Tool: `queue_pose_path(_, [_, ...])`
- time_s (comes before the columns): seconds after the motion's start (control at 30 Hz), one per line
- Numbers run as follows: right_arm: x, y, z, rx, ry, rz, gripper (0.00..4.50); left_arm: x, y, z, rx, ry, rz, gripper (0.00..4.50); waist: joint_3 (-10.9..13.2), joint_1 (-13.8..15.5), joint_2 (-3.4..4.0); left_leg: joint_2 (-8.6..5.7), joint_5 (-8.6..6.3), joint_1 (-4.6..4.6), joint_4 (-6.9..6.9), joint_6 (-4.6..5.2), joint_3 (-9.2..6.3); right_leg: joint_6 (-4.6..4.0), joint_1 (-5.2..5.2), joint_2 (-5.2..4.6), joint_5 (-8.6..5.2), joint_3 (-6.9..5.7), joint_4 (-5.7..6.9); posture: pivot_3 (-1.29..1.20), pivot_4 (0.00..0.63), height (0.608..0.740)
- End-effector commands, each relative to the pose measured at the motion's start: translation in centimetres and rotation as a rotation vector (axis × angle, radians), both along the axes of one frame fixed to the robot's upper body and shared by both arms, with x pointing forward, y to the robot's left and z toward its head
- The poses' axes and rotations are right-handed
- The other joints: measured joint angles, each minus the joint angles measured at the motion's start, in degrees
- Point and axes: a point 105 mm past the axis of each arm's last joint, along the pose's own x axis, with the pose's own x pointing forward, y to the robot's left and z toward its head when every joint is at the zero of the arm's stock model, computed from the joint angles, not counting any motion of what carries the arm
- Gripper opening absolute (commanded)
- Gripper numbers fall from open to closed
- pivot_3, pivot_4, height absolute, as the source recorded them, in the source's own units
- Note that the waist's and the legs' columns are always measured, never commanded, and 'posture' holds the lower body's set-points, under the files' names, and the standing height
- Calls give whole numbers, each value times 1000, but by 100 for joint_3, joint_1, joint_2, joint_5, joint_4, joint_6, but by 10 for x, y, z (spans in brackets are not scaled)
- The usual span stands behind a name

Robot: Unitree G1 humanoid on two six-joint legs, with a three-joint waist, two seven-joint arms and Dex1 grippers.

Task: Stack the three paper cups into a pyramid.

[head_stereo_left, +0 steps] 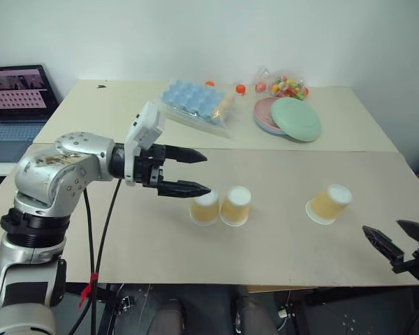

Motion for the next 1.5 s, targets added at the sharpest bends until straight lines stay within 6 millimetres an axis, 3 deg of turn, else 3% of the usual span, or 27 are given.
queue_pose_path(0.03, [14,3,-1,0,-59,22,4500,3,-3,7,3,-69,22,4445,0,-12,1,1,0,0,0,0,0,-1,-1,2,1,1,1,0,150,736])
queue_pose_path(0.33, [59,5,-15,39,-98,50,4500,4,-5,11,-17,-77,59,4445,1,6,4,2,0,0,0,0,0,-5,-4,7,4,5,4,0,150,736])
queue_pose_path(0.7, [95,21,-11,37,-115,134,4500,5,-2,9,-34,-79,95,4445,2,-18,9,3,1,3,-1,0,0,-12,-6,9,8,7,8,0,150,736])
queue_pose_path(1.0, [105,33,2,17,-133,187,4500,4,-4,5,-40,-76,104,4445,4,13,13,2,1,1,0,0,-1,-21,-6,10,13,8,9,0,150,736])
queue_pose_path(1.1, [105,32,2,13,-131,185,3877,4,-4,3,-40,-72,107,4500,4,14,13,2,1,1,0,0,-1,-22,-6,10,14,7,9,0,150,736])
queue_pose_path(1.23, [105,33,2,8,-129,186,2619,5,-4,1,-41,-68,114,4500,4,13,13,2,1,2,-1,0,-1,-21,-6,10,13,7,10,0,150,736])
queue_pose_path(1.33, [104,34,4,-17,-125,181,2590,5,-4,-1,-41,-63,113,4500,4,-1,13,2,1,3,-1,0,-1,-20,-6,10,13,7,11,0,150,736])
queue_pose_path(1.5, [99,54,41,-112,-125,265,2590,5,1,-5,-23,-47,123,4500,12,-2,30,2,1,2,-1,0,-1,-21,-8,10,13,9,13,0,150,736])
